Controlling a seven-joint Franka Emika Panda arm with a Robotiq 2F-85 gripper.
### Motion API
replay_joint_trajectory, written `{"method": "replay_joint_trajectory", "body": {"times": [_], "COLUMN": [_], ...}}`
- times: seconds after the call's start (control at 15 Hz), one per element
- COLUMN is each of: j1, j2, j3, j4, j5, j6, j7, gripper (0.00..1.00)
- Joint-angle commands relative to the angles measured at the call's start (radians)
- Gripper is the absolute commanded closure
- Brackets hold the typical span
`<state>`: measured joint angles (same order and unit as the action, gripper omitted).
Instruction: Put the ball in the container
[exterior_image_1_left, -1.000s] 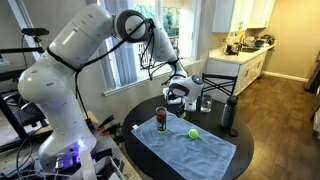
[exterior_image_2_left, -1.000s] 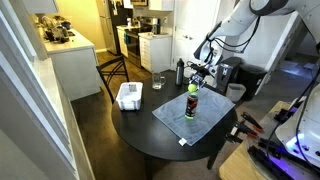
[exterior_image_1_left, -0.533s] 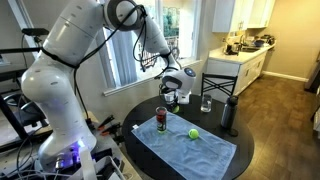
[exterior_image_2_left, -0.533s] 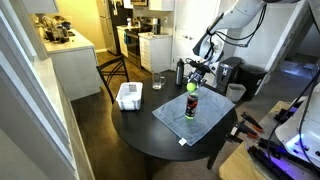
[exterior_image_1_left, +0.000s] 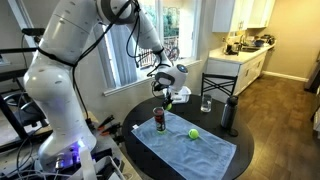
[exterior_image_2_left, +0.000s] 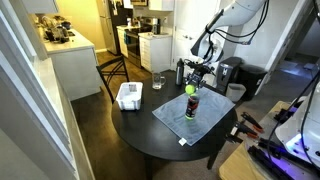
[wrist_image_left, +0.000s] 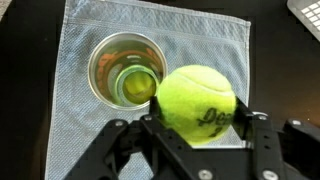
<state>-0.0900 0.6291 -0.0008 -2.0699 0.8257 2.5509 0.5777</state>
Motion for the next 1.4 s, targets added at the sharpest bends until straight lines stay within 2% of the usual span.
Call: {"method": "replay_joint_trajectory", "body": {"times": [0.0, 0.53, 1.0, 1.13, 1.2, 1.33], "j1": [0.014, 0.021, 0.038, 0.046, 0.049, 0.055], "j2": [-0.083, -0.138, -0.133, -0.127, -0.125, -0.124], "j3": [0.001, -0.002, -0.013, -0.020, -0.023, -0.028], "j4": [-0.088, -0.132, -0.144, -0.145, -0.146, -0.149], "j5": [0.047, 0.096, 0.071, 0.065, 0.063, 0.059], "j6": [0.029, 0.054, 0.037, 0.036, 0.035, 0.034], "j7": [-0.074, -0.131, -0.114, -0.100, -0.096, -0.093], "gripper": [0.56, 0.56, 0.56, 0.06, 0.07, 0.01]}}
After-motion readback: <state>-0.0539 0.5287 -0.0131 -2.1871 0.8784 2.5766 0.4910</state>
